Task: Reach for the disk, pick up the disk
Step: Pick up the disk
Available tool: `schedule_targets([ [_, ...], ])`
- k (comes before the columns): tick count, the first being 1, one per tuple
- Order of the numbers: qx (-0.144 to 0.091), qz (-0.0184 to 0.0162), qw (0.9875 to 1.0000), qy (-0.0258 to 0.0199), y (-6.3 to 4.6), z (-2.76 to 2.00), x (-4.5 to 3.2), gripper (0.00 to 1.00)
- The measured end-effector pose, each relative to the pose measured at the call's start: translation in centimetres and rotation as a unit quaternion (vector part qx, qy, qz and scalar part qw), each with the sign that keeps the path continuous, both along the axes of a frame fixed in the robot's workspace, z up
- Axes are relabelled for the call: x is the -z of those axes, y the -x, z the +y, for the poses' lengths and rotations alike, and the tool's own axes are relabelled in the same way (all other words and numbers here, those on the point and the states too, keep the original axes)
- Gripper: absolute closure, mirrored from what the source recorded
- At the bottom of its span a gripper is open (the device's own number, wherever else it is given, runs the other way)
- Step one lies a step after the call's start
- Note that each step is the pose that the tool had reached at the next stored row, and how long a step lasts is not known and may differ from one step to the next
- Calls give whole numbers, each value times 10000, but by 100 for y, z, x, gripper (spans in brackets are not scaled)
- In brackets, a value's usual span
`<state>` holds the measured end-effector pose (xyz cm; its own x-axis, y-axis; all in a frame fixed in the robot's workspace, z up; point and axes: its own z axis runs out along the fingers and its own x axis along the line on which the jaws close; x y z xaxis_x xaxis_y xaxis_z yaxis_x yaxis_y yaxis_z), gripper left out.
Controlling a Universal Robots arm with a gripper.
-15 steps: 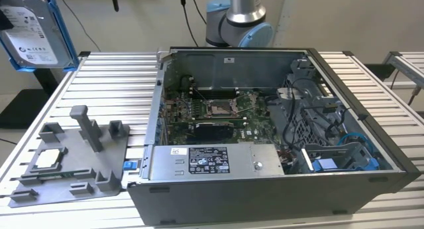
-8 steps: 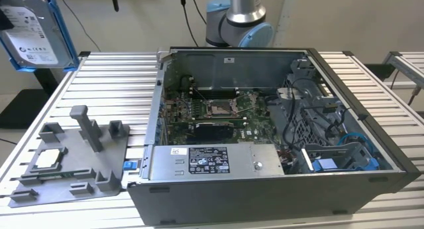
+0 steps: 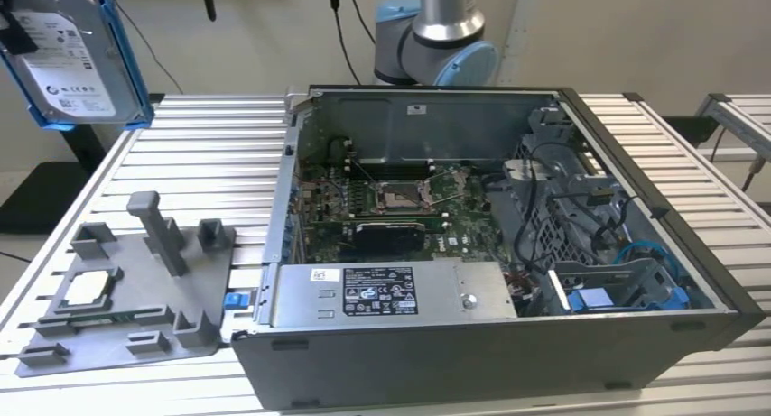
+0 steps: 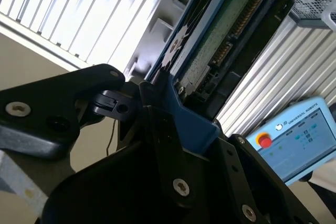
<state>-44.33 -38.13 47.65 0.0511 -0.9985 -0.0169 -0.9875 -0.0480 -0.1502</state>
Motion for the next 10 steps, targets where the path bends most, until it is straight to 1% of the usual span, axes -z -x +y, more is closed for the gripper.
schedule_targets([
  [6,0,0,10000,0,-97,0,0,100],
  [10,0,0,10000,0,-216,0,0,100],
])
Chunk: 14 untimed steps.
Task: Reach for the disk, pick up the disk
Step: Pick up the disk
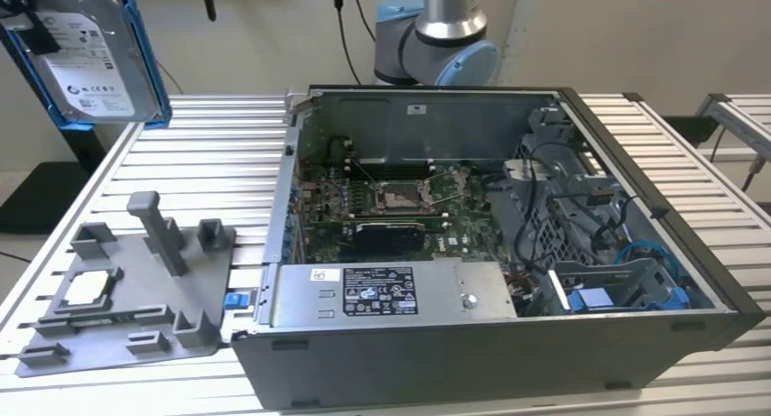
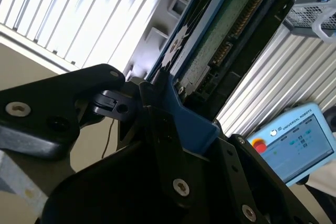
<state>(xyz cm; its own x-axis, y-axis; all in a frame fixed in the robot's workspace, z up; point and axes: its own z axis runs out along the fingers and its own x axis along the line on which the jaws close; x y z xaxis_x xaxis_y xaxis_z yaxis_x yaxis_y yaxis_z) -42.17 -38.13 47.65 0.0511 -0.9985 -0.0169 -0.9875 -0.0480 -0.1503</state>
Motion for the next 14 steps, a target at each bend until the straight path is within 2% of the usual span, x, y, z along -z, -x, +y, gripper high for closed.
schedule_targets([
  [14,0,0,10000,0,-399,0,0,100],
])
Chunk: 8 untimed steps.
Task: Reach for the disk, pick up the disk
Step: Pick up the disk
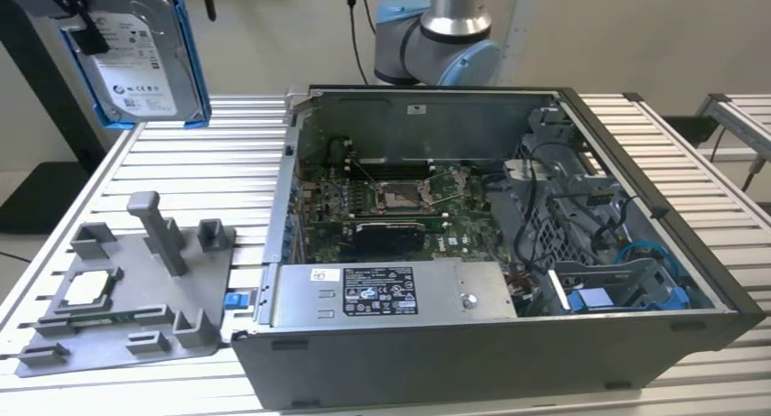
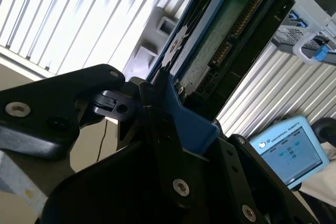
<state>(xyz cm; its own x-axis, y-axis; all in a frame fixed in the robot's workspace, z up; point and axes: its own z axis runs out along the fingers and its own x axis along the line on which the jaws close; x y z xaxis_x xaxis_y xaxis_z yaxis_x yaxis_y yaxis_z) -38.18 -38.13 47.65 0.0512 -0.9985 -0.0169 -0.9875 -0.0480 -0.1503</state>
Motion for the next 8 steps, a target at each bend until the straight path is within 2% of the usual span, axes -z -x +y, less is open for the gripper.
schedule_targets([
  [8,0,0,10000,0,-194,0,0,100],
])
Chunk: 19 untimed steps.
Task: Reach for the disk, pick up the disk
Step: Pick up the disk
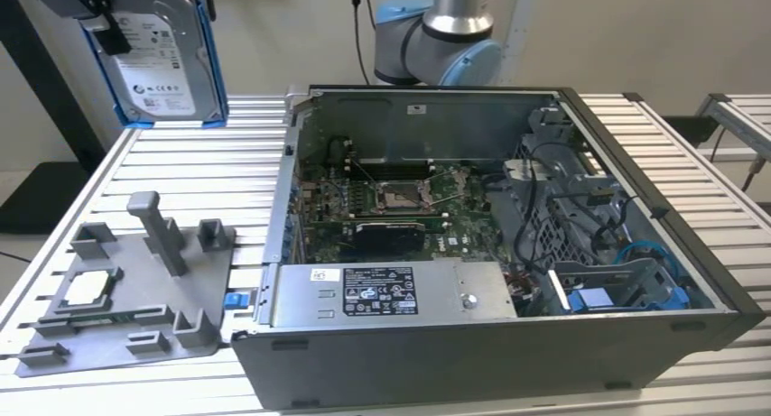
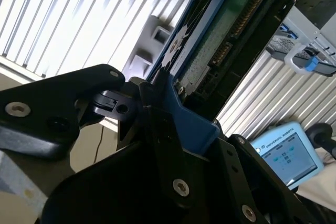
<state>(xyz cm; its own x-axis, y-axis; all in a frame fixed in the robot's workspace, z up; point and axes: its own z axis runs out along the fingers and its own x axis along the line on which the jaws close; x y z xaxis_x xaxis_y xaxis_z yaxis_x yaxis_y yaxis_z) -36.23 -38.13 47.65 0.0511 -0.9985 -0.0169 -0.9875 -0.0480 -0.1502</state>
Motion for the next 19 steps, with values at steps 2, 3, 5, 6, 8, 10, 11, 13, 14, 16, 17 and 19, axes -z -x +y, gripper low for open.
schedule_targets([
  [2,0,0,10000,0,-47,0,0,100],
  [3,0,0,10000,0,-70,0,0,100],
  [5,0,0,10000,0,-112,0,0,100],
  [6,0,0,10000,0,-133,0,0,100],
  [8,0,0,10000,0,-174,0,0,100],
  [10,0,0,10000,0,-221,0,0,100],
  [11,0,0,10000,0,-241,0,0,100],
  [13,0,0,10000,0,-282,0,0,100],
  [14,0,0,10000,0,-302,0,0,100],
  [16,0,0,10000,0,-344,0,0,100],
  [17,0,0,10000,0,-365,0,0,100],
  [19,0,0,10000,0,-413,0,0,100],
])
